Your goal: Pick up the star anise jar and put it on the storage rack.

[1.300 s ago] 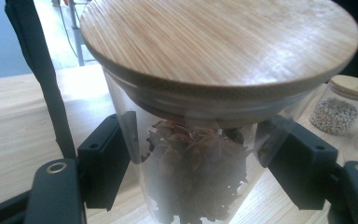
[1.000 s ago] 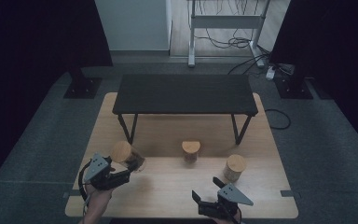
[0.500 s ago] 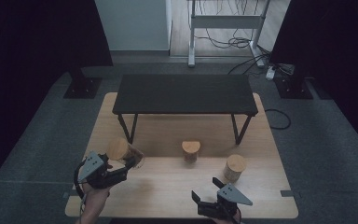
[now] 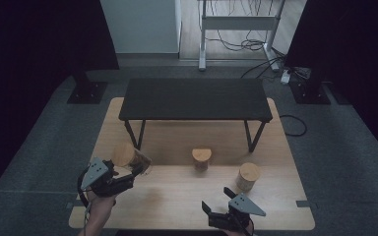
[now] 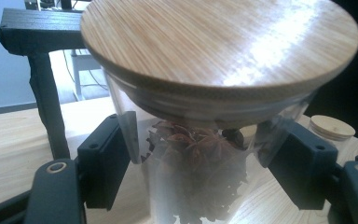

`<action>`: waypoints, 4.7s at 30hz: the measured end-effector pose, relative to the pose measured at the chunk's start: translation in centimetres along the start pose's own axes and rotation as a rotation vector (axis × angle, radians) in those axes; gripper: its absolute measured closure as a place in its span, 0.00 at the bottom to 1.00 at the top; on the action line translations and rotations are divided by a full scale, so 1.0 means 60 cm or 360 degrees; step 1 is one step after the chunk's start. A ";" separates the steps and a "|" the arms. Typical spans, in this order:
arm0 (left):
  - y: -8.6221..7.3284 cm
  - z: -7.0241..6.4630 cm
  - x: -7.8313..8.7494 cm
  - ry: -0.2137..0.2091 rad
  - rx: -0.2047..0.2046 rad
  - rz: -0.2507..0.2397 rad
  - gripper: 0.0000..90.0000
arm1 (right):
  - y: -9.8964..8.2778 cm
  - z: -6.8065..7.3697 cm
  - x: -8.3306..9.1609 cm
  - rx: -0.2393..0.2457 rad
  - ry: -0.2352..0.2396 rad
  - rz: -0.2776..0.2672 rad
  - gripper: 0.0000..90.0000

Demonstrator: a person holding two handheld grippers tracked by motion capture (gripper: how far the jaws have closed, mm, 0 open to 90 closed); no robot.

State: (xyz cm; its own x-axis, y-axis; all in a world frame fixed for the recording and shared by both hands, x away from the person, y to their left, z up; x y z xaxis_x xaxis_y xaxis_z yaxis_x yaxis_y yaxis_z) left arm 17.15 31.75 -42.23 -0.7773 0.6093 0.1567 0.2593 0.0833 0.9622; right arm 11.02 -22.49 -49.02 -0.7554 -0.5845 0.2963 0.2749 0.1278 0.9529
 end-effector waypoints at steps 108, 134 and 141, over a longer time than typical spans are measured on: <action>0.133 0.037 -0.140 -0.0064 -0.0040 -0.0165 0.29 | -0.008 -0.027 -0.007 -0.0131 -0.0018 0.0027 0.05; 0.161 0.054 -0.183 -0.0039 -0.0028 -0.0186 0.29 | -0.011 -0.034 -0.010 -0.0156 -0.0021 0.0039 0.05; 0.167 0.059 -0.197 -0.0029 -0.0020 -0.0189 0.29 | -0.012 -0.034 -0.013 -0.0160 -0.0014 0.0047 0.05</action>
State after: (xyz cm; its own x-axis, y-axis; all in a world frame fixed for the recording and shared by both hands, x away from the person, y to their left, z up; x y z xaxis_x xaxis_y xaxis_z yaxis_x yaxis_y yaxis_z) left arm 30.94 28.16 -35.25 -0.7913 0.6102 0.0377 0.1590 0.1459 0.9764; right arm 12.63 -23.79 -50.04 -0.7511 -0.5746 0.3252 0.3553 0.0635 0.9326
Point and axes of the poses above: each handheld gripper's, and its own axes: x roughly backward along the jaws, y roughly out of its top, z roughly to its left, the point moved 1 cm from there along -x, roughly forward along the jaws, and after that the axes turned 8 degrees about x, right-handed, at the moved point
